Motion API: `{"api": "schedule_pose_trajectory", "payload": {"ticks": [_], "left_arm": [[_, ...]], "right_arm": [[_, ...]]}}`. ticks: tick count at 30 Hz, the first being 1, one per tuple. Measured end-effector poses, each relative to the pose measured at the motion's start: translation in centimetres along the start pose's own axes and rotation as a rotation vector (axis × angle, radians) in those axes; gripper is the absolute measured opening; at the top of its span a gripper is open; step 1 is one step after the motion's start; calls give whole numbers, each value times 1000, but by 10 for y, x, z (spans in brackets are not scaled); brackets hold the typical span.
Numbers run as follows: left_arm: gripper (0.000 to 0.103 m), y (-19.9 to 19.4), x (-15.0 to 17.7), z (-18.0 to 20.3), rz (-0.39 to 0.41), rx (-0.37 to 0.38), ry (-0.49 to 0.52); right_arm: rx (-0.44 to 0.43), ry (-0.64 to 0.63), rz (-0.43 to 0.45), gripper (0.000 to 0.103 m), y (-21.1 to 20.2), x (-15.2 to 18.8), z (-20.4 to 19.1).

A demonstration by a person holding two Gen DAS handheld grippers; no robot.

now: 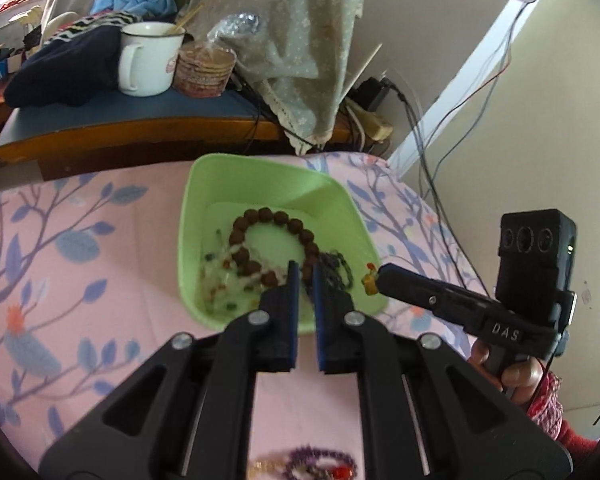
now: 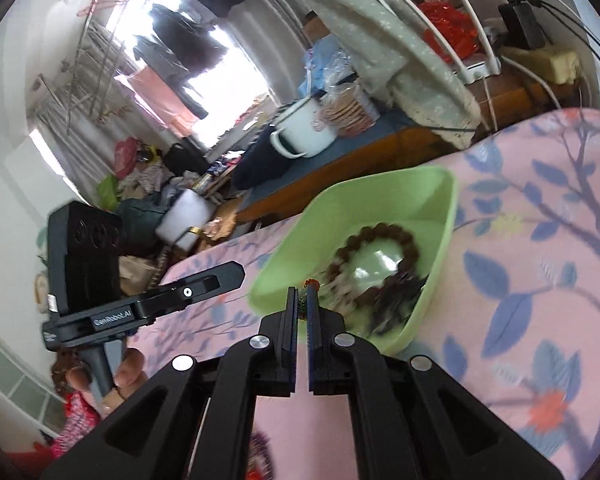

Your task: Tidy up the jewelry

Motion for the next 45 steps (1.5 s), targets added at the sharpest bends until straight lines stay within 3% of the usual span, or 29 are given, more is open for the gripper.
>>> {"api": "schedule_pose_trajectory", "payload": {"ticks": [2, 4, 6, 15, 17, 19, 20, 27, 33, 39, 45], "left_arm": [[7, 14, 0, -6, -38, -38, -14], [18, 28, 5, -16, -95, -62, -45], [23, 36, 8, -23, -118, -79, -70], [31, 1, 0, -23, -55, -38, -75], [42, -9, -1, -18, -44, -4, -78], [65, -13, -2, -16, -43, 5, -94], [66, -14, -2, -15, -40, 8, -100], [67, -15, -3, -8, -46, 4, -86], [67, -69, 8, -38, 41, -64, -42], [67, -103, 52, -71, 55, -161, -21], [67, -87, 118, -80, -31, -246, 89]], "right_arm": [[22, -9, -5, 0, 7, 0, 7], [38, -13, 0, 0, 12, -1, 11], [37, -12, 4, 0, 14, -1, 12], [45, 2, 20, 0, 10, 9, 5], [32, -24, 33, 0, 5, 14, -6], [21, -27, 34, 0, 5, 18, -12], [16, -23, 37, 0, 4, 19, -13], [-10, 1, 62, 1, -14, 26, -21], [-6, -87, -9, 1, -4, 49, -38], [-31, -49, -39, 1, 9, 62, -42], [-28, -54, -75, 1, 16, 74, -44]]}}
Point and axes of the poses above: each gripper's, at about its wrist camera, not at the fingertips, and y roughly the way its jaws point, z to its right, x to its underside, the point moved 10 cm from there along y, roughly the way its jaws point, and after that the axes turned 4 degrees about -x, right-handed, at the moved point
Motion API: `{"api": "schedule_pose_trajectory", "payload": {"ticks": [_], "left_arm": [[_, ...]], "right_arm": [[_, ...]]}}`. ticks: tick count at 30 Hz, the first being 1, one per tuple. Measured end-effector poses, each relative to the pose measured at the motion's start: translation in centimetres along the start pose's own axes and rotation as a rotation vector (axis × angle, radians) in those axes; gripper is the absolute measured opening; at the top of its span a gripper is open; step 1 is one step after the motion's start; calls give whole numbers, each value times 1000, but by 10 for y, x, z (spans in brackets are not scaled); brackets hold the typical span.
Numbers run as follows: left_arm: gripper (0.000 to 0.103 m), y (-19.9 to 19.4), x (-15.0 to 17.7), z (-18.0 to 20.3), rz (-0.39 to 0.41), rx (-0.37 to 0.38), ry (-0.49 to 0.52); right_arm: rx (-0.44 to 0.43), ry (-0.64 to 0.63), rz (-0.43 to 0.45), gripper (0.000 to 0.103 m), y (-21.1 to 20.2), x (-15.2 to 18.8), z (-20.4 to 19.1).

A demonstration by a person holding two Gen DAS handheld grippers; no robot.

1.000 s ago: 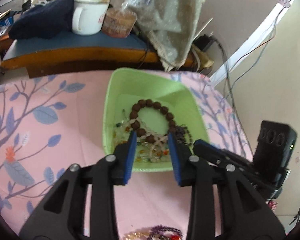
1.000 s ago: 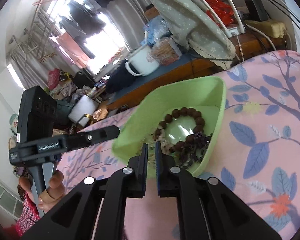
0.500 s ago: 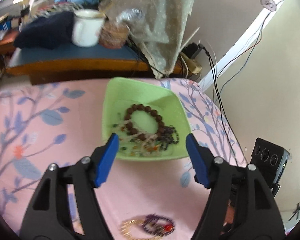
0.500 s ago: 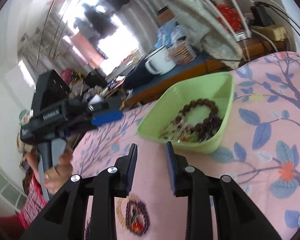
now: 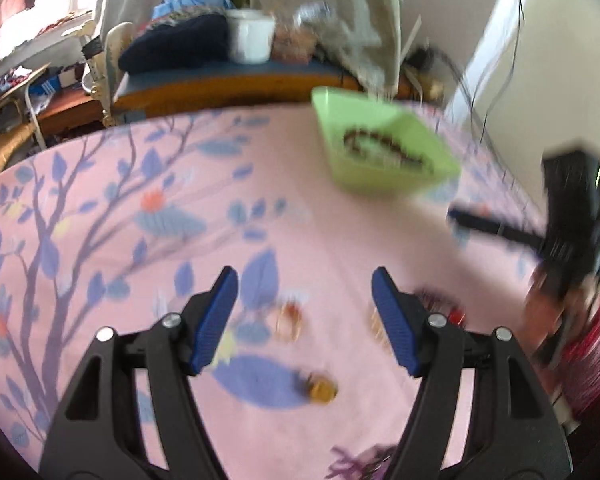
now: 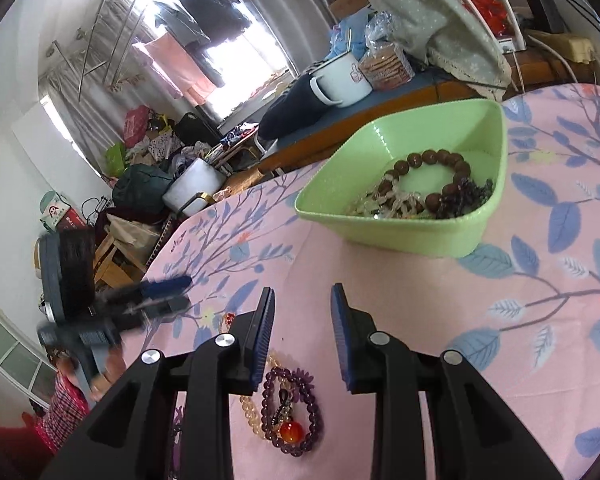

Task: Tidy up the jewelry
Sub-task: 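Move the right gripper back and grasp the strand with the red pendant bead, then lift the red-pendant strand off the cloth with the right gripper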

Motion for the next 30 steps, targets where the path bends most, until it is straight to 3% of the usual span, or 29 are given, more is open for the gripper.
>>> {"api": "schedule_pose_trajectory", "payload": {"ticks": [3, 10, 20, 30], "left_arm": [[67, 6, 18, -3, -22, 0, -15], [67, -18, 34, -18, 26, 19, -96], [67, -18, 50, -1, 9, 5, -36], [67, -14, 76, 21, -1, -60, 59]], "right_arm": [[-6, -5, -12, 1, -3, 6, -3], [70, -187, -79, 0, -16, 44, -25], [152, -306, -199, 0, -1, 87, -27], [177, -363, -212, 0, 6, 95, -31]]}}
Point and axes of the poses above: each gripper's, at about its wrist camera, not at the fingertips, and y roughly the way its jaws point, z to its right, x to its underside, the point moved 10 cm from there along y, roughly the way its jaws point, and after that the axes turned 4 degrees about -x, right-handed, at the moved point
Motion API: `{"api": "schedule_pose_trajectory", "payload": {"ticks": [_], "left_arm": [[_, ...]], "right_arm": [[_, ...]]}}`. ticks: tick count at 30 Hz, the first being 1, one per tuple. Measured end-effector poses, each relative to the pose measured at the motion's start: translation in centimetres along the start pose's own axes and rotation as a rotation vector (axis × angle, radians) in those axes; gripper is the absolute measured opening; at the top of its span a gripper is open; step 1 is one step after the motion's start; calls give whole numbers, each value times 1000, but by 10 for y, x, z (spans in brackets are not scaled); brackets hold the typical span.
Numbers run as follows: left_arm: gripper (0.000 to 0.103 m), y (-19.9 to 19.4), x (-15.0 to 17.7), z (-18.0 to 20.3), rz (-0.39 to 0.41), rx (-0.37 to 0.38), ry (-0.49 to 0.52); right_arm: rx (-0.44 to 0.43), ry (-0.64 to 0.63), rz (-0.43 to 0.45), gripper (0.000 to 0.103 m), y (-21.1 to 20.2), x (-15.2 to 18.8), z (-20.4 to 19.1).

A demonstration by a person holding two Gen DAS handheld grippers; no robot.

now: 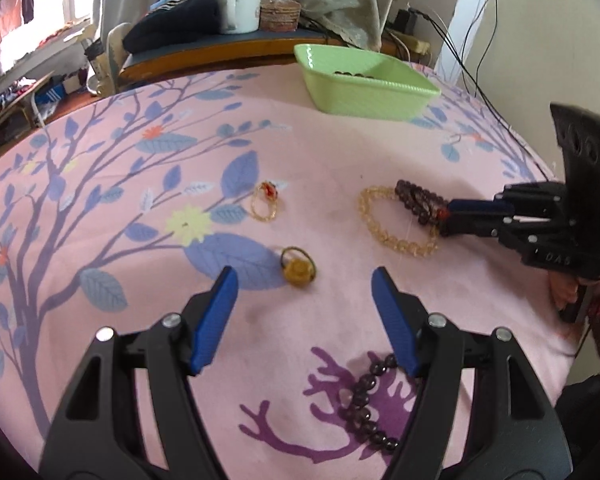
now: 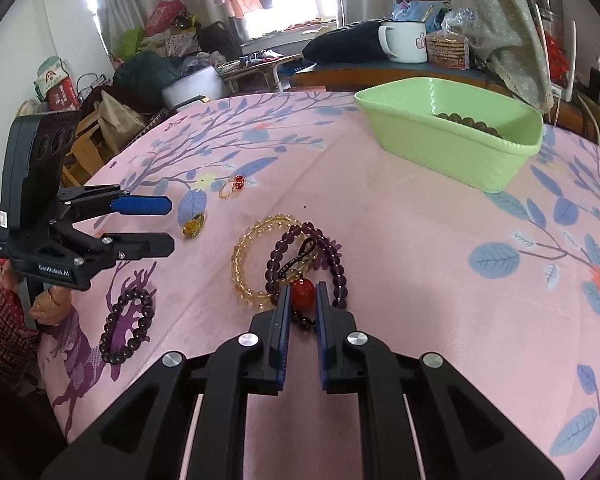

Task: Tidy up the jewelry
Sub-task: 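Lift the red-pendant strand off the cloth with the right gripper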

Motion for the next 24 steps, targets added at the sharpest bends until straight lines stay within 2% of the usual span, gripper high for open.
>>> {"api": "schedule_pose_trajectory", "payload": {"ticks": [6, 9, 11, 19, 24], "left_arm": [[67, 5, 0, 4, -4, -22, 30], [67, 9, -1, 2, -9, -21, 27], [63, 12, -2, 2, -8, -22, 31], [21, 19, -3, 4, -7, -39, 63], [18, 19, -3, 5, -5, -13, 49]], "right_arm": [[24, -40, -15, 0, 2, -3, -2], [54, -100, -32, 0, 4, -5, -7], [57, -123, -39, 0, 5, -6, -8], [80, -187, -59, 0, 7, -7, -10], [85, -220, -87, 0, 16, -5, -10]]}}
Point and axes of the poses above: each gripper's, at about its wrist camera, not at the fingertips, and y roughly the way its jaws point, z to its right, x to its underside, the point moved 10 cm from there along y, roughly the way its jaws point, and after that the axes turned 4 degrees about -x, right-handed, at the moved point
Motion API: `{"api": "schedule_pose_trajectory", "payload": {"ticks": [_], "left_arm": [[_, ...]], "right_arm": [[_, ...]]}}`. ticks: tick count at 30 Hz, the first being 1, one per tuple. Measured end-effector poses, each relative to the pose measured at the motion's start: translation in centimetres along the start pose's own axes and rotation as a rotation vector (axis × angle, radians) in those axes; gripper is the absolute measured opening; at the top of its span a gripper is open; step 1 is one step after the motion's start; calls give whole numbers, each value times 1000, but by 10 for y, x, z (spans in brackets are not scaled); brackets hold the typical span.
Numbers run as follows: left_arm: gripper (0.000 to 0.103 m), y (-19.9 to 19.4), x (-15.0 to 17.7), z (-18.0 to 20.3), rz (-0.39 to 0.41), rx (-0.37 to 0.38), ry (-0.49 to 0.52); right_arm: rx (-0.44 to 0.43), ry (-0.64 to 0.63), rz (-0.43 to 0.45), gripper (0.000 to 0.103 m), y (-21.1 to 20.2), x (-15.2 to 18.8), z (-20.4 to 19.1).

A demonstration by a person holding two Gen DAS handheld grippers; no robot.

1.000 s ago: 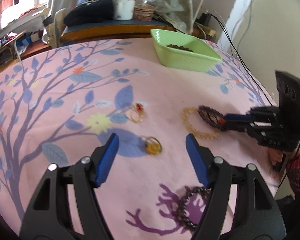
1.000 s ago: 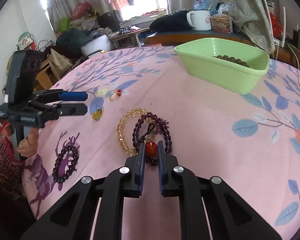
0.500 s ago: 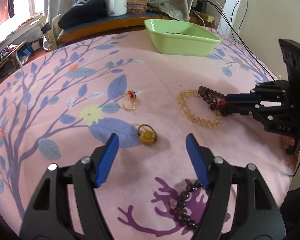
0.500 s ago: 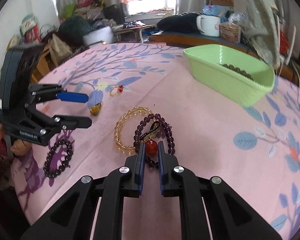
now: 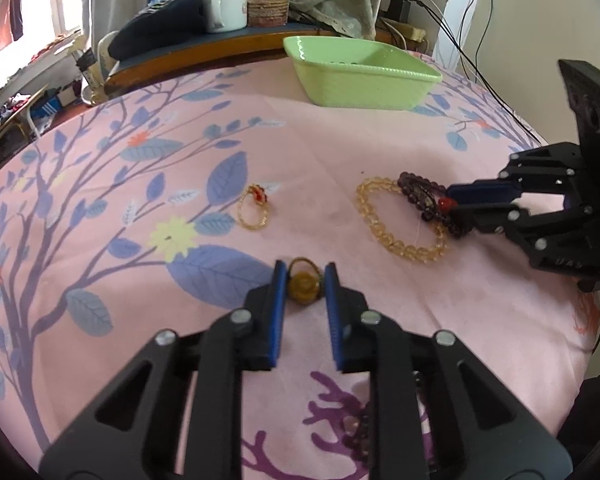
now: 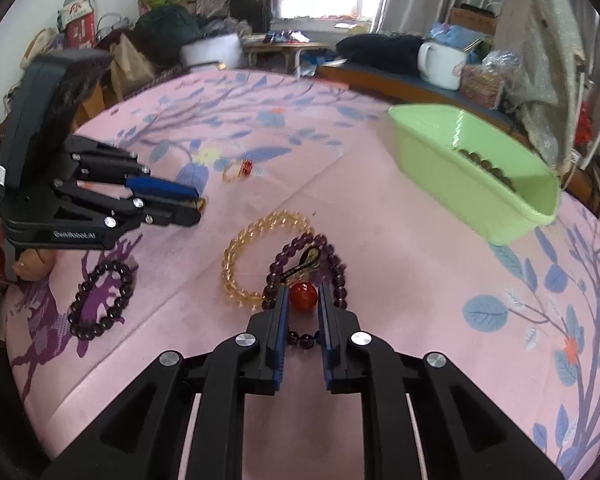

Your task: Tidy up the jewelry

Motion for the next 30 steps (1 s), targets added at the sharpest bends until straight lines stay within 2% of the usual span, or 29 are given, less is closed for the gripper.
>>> {"api": "schedule_pose_trajectory", "payload": {"ticks": [3, 8, 15, 20, 23, 26, 30], "left_arm": [[18, -1, 1, 3, 2, 8, 7], [18, -1, 0, 3, 2, 18, -3], [18, -14, -12, 11, 24, 110, -45], [18, -28, -41, 20, 64, 192, -64], [18, -33, -66, 25, 88, 223, -61], [18, -32, -103, 32, 120, 246, -52], [18, -19, -147, 37, 126, 295, -74]], "right_arm": [[-1, -17, 10, 0, 2, -2, -2], [-25, 31, 19, 0, -3, 1, 4], [-35, 89, 105, 0, -48, 2, 18], [-86, 207, 197, 0, -77, -6, 42], [-88, 274, 266, 0, -90, -19, 62], [-84, 346, 320, 0, -95, -34, 88], [-75, 425, 347, 0, -88, -49, 123]]}}
Point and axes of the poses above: each gripper's, at about its wrist camera, not at the fingertips, and y roughly the way its jaws point, z to its right, x to its underside, the point moved 10 cm from there along y, roughly the way its jaws point, and after that the axes turned 4 degrees about -x, right-handed, at the moved point
